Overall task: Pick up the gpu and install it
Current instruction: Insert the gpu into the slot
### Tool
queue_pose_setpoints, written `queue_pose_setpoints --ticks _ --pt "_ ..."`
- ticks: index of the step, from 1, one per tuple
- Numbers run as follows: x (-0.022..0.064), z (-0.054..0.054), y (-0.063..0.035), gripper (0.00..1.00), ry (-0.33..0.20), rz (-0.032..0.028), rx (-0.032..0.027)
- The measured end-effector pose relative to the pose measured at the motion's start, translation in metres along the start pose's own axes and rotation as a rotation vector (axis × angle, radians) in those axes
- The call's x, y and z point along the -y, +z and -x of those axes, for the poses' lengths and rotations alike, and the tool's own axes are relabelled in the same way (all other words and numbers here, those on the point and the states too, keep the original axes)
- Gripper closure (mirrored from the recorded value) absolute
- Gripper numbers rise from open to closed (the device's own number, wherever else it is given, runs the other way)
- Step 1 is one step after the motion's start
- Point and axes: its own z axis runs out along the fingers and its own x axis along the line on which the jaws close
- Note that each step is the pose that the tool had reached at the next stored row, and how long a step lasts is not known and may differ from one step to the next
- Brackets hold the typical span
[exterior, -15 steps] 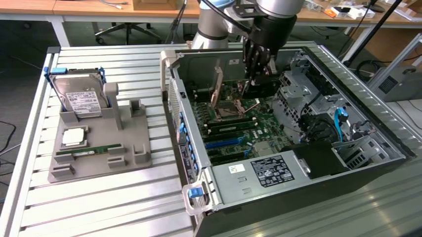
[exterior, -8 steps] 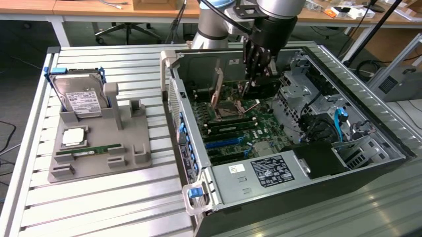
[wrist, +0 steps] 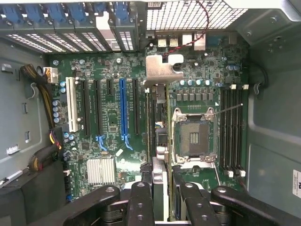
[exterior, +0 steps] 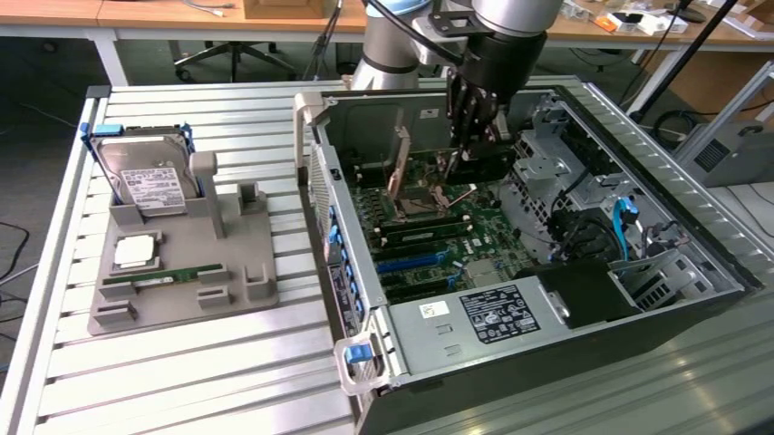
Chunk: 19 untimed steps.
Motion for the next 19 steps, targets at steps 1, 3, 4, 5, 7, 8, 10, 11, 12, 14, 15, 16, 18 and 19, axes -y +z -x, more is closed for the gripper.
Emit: queue_pose_setpoints --ticks 1,3,4,5,7,8,10,11,12,14,15,16,18,19 --pt "0.0 -0.0004 0.0 0.73 0.0 0.0 -0.0001" --pt "0.0 -0.0013 0.0002 0.73 0.0 0.0 0.0001" --pt "0.0 -0.0016 0.0002 0.73 0.0 -0.0001 0.0001" --pt "0.0 -0.002 0.0002 0.73 0.0 0.0 0.0" --pt "0.0001 -0.0029 0.0004 0.73 0.0 0.0 -0.0001" --pt "0.0001 -0.0031 0.0004 0.73 0.0 0.0 0.0001" --pt "0.0001 -0.0039 0.0005 0.73 0.0 -0.0001 0.0001" --pt "0.0001 -0.0044 0.0006 0.73 0.0 0.0 0.0" --pt "0.0001 -0.0047 0.0006 0.73 0.0 0.0 0.0" --pt "0.0001 -0.0051 0.0006 0.73 0.0 0.0 0.0" --pt "0.0001 -0.0054 0.0006 0.73 0.0 0.0 -0.0001" --pt "0.0001 -0.0056 0.0006 0.73 0.0 0.0 0.0" --pt "0.0002 -0.0065 0.0006 0.73 0.0 0.0 0.0" --pt "0.0001 -0.0068 0.0006 0.73 0.0 0.0 0.0"
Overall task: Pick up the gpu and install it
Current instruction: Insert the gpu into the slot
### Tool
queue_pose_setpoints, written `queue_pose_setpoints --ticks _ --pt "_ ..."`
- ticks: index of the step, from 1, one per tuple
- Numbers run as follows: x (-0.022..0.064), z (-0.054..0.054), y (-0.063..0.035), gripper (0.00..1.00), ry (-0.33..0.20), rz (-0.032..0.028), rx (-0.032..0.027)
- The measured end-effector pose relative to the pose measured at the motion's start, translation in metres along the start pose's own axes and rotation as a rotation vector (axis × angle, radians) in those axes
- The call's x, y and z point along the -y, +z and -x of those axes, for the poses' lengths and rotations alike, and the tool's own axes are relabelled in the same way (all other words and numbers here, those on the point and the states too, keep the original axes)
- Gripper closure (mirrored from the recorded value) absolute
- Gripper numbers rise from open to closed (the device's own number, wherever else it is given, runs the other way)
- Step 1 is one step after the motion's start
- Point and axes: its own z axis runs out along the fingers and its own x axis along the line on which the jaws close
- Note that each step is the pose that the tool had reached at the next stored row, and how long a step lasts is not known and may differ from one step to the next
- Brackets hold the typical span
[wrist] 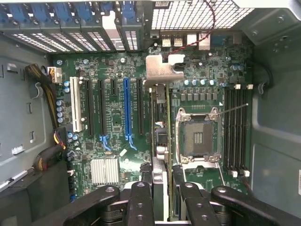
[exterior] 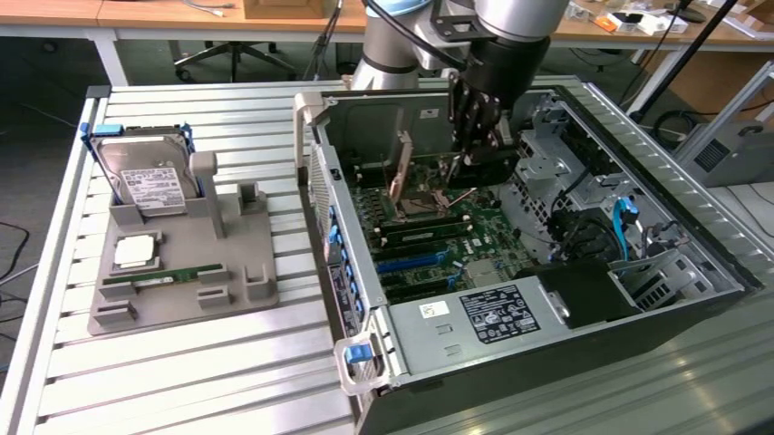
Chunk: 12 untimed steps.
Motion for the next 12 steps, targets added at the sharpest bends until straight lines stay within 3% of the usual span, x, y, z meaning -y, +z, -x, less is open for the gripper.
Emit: queue_pose_setpoints --ticks 12 --pt "0.0001 -0.0038 0.0001 0.73 0.0 0.0 0.0002"
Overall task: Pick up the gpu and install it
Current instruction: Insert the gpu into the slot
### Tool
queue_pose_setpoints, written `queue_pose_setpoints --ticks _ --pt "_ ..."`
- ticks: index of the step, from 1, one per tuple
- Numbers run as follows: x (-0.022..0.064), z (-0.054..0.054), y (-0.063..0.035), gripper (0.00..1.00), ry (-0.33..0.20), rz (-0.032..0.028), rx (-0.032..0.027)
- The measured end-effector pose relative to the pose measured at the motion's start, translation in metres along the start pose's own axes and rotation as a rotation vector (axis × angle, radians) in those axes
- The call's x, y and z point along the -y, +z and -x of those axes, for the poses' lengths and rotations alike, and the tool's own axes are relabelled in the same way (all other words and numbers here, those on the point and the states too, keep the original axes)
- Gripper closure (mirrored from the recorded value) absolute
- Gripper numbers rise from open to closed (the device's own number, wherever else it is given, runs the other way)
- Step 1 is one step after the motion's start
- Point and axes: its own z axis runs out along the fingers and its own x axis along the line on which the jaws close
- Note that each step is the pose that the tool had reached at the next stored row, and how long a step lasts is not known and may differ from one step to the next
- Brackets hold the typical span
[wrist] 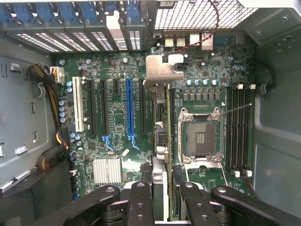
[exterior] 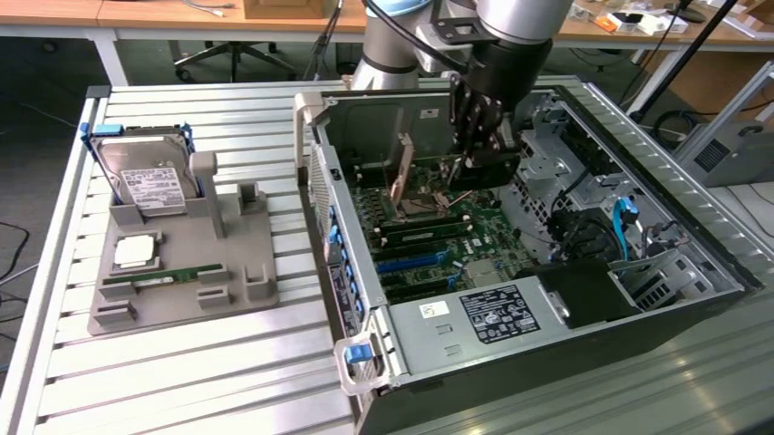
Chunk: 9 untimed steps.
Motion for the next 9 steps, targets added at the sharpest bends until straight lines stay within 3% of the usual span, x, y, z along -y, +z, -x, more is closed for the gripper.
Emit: queue_pose_setpoints --ticks 9 --pt "0.0 -0.0018 0.0 0.73 0.0 0.0001 -0.0001"
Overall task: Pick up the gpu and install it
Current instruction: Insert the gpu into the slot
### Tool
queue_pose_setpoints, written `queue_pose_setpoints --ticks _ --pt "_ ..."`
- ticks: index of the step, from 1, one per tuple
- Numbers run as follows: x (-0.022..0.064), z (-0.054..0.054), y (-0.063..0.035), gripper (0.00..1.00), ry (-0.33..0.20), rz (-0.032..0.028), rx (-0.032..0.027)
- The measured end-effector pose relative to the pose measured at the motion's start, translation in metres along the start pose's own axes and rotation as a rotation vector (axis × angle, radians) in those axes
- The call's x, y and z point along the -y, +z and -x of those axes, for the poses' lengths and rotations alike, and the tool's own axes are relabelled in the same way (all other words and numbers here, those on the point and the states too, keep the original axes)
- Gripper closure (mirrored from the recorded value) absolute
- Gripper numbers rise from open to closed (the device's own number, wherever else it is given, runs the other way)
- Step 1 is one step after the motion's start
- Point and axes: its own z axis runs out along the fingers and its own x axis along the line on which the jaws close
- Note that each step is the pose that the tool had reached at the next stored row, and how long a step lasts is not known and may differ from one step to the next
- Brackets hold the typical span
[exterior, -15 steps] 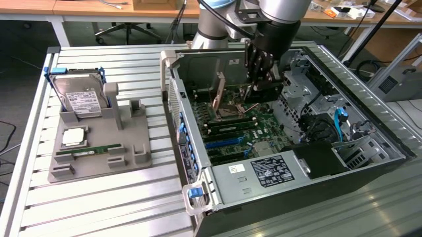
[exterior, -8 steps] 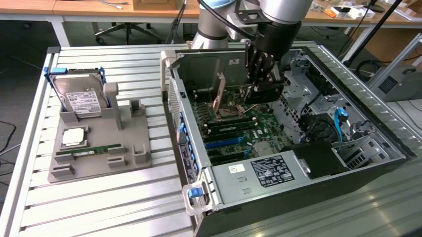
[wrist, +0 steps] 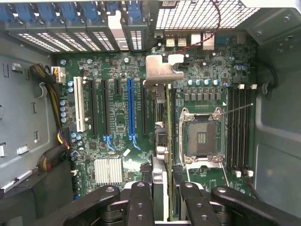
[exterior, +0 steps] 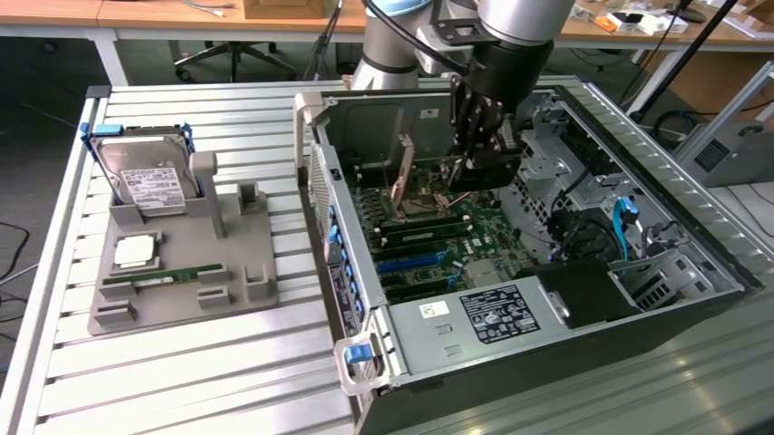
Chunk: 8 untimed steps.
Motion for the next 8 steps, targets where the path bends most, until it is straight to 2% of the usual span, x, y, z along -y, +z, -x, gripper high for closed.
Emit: queue_pose_setpoints --ticks 8 --pt "-0.0002 -0.0015 0.0005 0.73 0.0 0.0 0.0"
